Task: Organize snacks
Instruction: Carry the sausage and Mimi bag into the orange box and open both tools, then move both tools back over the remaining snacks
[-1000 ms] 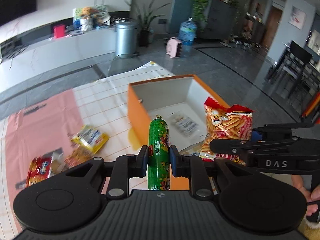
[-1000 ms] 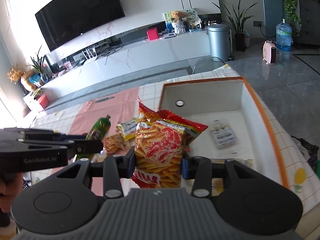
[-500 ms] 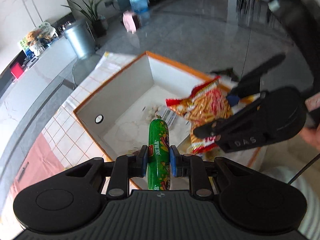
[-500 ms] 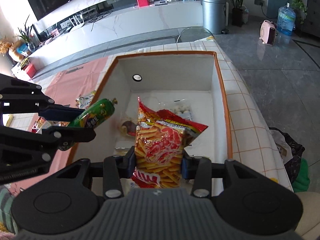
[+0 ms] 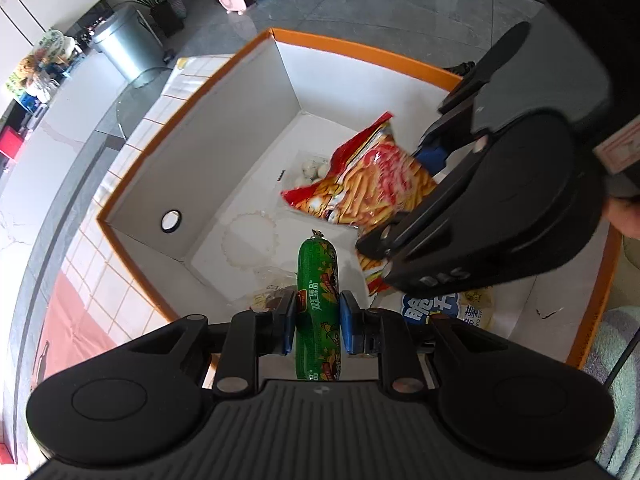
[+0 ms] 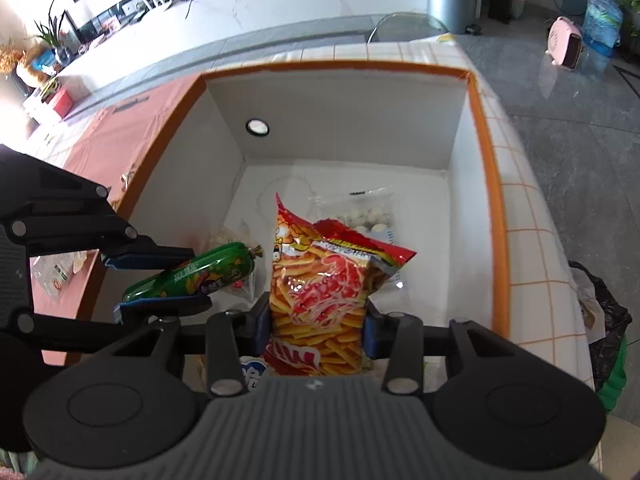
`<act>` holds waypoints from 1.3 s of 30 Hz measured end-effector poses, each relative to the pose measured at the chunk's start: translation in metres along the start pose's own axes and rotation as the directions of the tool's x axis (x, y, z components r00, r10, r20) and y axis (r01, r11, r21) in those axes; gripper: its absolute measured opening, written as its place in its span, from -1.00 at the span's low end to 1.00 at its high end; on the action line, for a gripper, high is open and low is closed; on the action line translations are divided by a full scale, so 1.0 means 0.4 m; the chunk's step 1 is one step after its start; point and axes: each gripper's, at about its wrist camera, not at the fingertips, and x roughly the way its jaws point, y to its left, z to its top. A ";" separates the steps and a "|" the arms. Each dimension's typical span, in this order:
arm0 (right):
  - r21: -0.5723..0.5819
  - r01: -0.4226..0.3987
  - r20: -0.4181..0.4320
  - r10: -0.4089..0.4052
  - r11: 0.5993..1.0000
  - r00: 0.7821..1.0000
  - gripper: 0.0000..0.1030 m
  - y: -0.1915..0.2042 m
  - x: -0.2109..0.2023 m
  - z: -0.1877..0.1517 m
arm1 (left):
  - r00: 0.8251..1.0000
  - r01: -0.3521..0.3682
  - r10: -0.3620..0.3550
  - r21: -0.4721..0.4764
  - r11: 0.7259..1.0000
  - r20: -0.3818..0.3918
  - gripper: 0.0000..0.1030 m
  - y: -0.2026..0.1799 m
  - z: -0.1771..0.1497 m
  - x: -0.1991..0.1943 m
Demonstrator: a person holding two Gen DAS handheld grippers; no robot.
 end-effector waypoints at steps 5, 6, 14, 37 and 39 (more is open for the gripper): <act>0.013 -0.001 -0.025 0.001 1.000 1.000 -0.19 0.000 0.027 0.009 | 0.999 -0.016 0.017 0.020 1.000 -0.027 -0.52 -0.005 0.001 0.024; 0.016 0.003 -0.030 -0.003 1.000 1.000 -0.19 0.001 0.030 0.008 | 0.999 -0.020 0.020 0.018 1.000 -0.033 -0.52 -0.006 0.004 0.030; 0.045 0.041 -0.023 -0.040 0.998 0.999 0.11 0.005 0.005 0.005 | 0.999 -0.021 0.021 0.014 1.000 -0.033 -0.50 -0.010 -0.005 0.042; 0.087 0.118 0.067 -0.124 0.989 0.990 0.27 0.093 -0.168 -0.029 | 0.979 -0.056 0.084 -0.152 0.987 0.185 -0.11 -0.009 -0.116 -0.226; 0.086 0.126 0.081 -0.133 0.988 0.988 0.27 0.115 -0.187 -0.037 | 0.974 -0.069 0.104 -0.177 0.982 0.202 -0.12 -0.010 -0.138 -0.258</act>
